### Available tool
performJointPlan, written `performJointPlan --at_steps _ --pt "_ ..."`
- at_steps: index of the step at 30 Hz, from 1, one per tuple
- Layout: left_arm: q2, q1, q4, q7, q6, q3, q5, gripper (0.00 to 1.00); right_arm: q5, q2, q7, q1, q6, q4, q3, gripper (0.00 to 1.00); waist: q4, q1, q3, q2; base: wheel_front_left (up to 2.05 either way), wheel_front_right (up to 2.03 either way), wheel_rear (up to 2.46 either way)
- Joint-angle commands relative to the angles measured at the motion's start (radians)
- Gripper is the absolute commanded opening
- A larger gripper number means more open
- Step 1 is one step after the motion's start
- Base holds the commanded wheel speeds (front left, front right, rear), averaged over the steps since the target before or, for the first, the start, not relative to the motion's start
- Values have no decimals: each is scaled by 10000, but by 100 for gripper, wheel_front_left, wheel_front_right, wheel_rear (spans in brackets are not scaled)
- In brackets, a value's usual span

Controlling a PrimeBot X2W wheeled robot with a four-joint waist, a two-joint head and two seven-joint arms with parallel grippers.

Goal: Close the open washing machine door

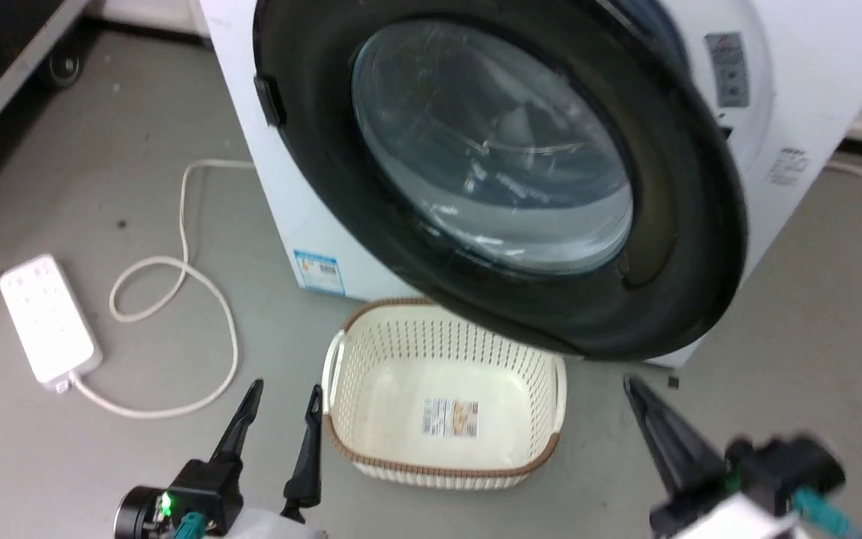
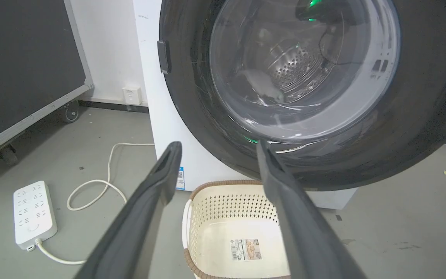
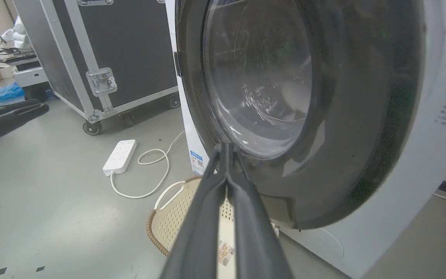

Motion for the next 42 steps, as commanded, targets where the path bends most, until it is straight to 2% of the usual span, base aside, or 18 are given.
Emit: performJointPlan --at_steps 1,3,4,10,15,17,24,27,30,31,32,33,37,42 --pt "-70 -188 7 -42 -96 68 166 100 112 -276 37 -591 8 -15 195 0 196 0 441 -1 0 0 0" --pt "-200 -353 65 -43 -232 149 308 100 304 -627 221 -1247 8 83 472 0 295 0 700 -1 0 0 0" --pt "-414 -623 111 -43 -406 275 471 100 634 -1180 629 -2265 8 342 782 0 493 0 1169 -1 0 0 0" --pt "-777 -1062 -3 -43 -615 405 766 100 1599 -2220 1420 -4145 8 1301 862 0 852 0 1961 -1 0 0 0" --pt "-991 -1344 -78 -43 -728 410 923 100 2290 -2888 1889 -5445 8 2503 192 0 1117 0 2413 -1 0 0 0" --pt "-1136 -1595 -141 -43 -764 367 990 100 2691 -3272 2100 -6831 8 3911 -637 0 1327 0 2750 -1 0 0 0" --pt "-1194 -1837 -218 -43 -739 315 967 100 2722 -3281 2016 -8265 8 5451 -1344 0 1482 0 2954 -1 0 0 0" --pt "-1205 -1877 -208 -43 -718 316 965 100 2478 -3198 1803 -8784 8 6217 -1435 0 1498 0 2859 -1 0 0 0" --pt "-1207 -1793 -150 -43 -689 318 953 100 2467 -2990 1500 -8710 8 6483 -1307 0 1428 0 2537 -1 0 0 0" --pt "-1208 -1743 -108 -43 -672 313 937 100 2485 -2917 1343 -8601 8 6509 -1219 12 1391 0 2381 -1 0 0 0" --pt "-1208 -1687 -57 -43 -677 318 924 100 2443 -2875 1145 -8449 8 6504 -1076 73 1347 0 2196 -1 0 0 0" --pt "-1208 -1632 -6 -43 -697 342 926 100 2415 -2830 960 -8256 8 6487 -918 100 1299 0 1998 -1 0 0 0" --pt "-1209 -1308 288 -43 -716 575 936 100 2396 -2647 352 -7219 8 6184 -583 100 1030 0 1098 -1 0 0 0" --pt "-1156 -913 626 -43 -847 863 1027 100 1995 -2245 15 -5511 8 4876 -742 100 531 0 103 -1 0 0 0"
